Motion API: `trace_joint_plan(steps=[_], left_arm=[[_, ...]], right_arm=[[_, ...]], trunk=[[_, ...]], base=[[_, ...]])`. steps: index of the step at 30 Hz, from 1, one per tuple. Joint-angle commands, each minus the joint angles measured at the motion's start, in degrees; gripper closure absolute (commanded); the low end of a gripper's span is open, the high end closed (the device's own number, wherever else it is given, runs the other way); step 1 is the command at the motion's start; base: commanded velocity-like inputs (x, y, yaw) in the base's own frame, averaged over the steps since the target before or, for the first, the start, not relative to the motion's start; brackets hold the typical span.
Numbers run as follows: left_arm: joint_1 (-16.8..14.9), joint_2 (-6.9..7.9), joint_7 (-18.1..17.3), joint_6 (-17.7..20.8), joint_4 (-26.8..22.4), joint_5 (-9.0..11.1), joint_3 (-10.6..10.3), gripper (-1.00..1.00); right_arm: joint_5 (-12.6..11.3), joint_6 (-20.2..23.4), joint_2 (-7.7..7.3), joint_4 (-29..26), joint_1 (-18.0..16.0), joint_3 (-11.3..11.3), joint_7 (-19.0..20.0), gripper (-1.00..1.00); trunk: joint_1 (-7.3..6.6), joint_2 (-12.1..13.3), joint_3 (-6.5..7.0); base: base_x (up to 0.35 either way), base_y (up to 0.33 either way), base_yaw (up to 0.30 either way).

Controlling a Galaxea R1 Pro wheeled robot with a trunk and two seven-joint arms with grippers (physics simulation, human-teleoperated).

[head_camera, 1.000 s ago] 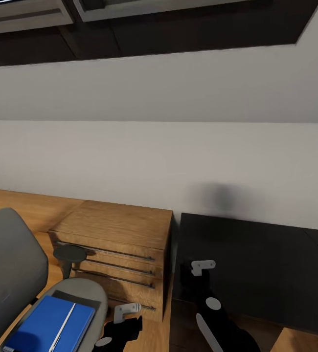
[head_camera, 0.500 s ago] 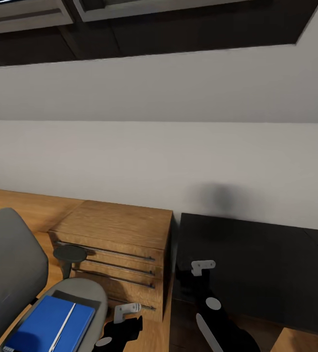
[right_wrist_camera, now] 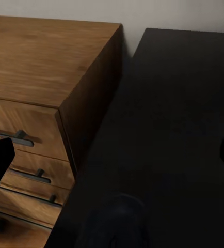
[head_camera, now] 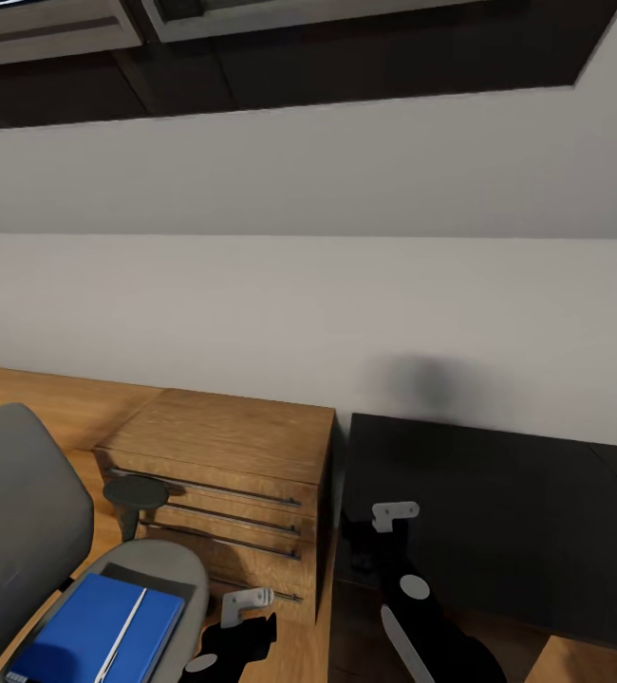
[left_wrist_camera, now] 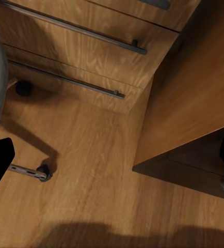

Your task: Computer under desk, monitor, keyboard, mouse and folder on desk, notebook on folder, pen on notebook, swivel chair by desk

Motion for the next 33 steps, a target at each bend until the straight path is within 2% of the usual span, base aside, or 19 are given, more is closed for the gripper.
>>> trace_joint_plan(steps=[1, 5, 13, 20, 24, 25, 33], left_arm=[[-0.1, 0.06, 0.5, 0.1, -0.1, 0.4, -0.2, -1.00], [-0.1, 0.06, 0.5, 0.1, -0.1, 0.4, -0.2, -1.00], [-0.1, 0.03, 0.5, 0.2, 0.0, 0.4, -0.2, -1.00], [-0.1, -0.02, 0.5, 0.2, 0.0, 0.4, -0.3, -1.00], [-0.1, -0.03, 0.5, 0.2, 0.6, 0.6, -0.3, -1.00], [-0.1, -0.03, 0.5, 0.2, 1.6, 0.5, -0.1, -1.00], [-0.1, -0.03, 0.6, 0.2, 1.8, 0.7, 0.1, -1.00]], right_arm=[[-0.3, 0.2, -0.05, -0.8, -0.1, 0.2, -0.5, -1.00], [-0.3, 0.2, -0.20, -3.2, -0.1, 0.2, -1.5, -1.00], [-0.5, 0.1, 0.08, -4.6, -0.1, 0.3, -9.8, -1.00], [-0.6, 0.1, 0.15, -4.5, -0.1, 0.3, -10.0, -1.00], [-0.5, 0.1, 0.21, -3.5, -0.1, 0.3, -10.0, -1.00], [-0.4, 0.1, 0.30, -1.2, -0.1, 0.4, -9.9, -1.00], [-0.4, 0.0, 0.35, -0.8, -0.1, 0.4, -9.9, -1.00]], trunk=[[0.00, 0.0, -0.07], [0.00, 0.0, -0.07], [0.00, 0.0, -0.07], [0.00, 0.0, -0.07], [0.00, 0.0, -0.07], [0.00, 0.0, -0.07], [0.00, 0.0, -0.07]], base=[[0.000, 0.000, 0.000], [0.000, 0.000, 0.000], [-0.053, 0.020, 0.000], [-0.309, 0.028, 0.000], [-0.315, -0.137, 0.000], [-0.299, -0.199, 0.000], [-0.302, -0.176, 0.000]])
